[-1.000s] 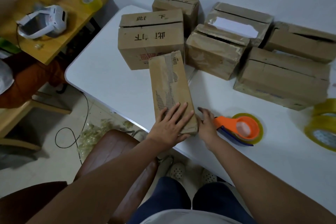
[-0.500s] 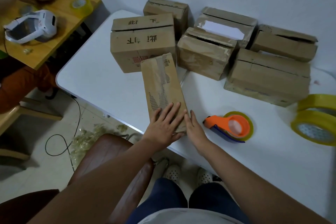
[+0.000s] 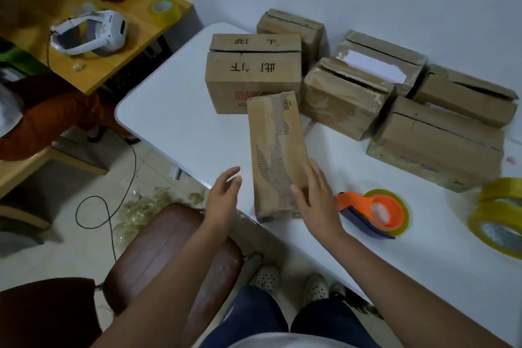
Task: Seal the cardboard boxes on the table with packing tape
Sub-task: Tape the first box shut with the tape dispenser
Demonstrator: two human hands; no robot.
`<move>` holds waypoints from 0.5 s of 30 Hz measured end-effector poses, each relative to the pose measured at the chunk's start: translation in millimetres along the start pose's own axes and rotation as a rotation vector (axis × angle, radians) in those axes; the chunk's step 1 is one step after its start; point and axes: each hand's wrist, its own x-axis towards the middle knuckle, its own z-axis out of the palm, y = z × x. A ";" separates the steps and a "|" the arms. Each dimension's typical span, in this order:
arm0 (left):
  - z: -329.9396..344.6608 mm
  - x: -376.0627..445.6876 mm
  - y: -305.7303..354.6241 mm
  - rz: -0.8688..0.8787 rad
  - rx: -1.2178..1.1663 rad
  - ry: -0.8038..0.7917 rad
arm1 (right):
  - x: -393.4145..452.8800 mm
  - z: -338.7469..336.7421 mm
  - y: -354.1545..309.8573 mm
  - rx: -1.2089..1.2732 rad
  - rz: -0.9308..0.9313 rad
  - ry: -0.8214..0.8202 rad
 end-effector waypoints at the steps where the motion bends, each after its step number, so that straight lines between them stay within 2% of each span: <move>1: -6.8 -2.0 -8.0 -0.133 -0.072 0.033 | -1.0 -0.2 -5.3 -0.084 -0.108 -0.056; 4: -14.5 -13.7 -27.0 -0.466 -0.392 0.021 | 1.8 7.6 -12.9 -0.469 -0.351 -0.278; 7: -12.7 -26.5 -39.4 -0.582 -0.558 -0.077 | 11.1 14.2 -13.3 -0.708 -0.399 -0.347; 11: -14.0 -33.8 -41.7 -0.525 -0.518 -0.112 | 9.8 21.6 -8.7 -0.791 -0.399 -0.291; 15: -19.9 -33.4 -46.3 -0.345 -0.447 -0.095 | 2.8 24.9 -6.9 -0.801 -0.364 -0.250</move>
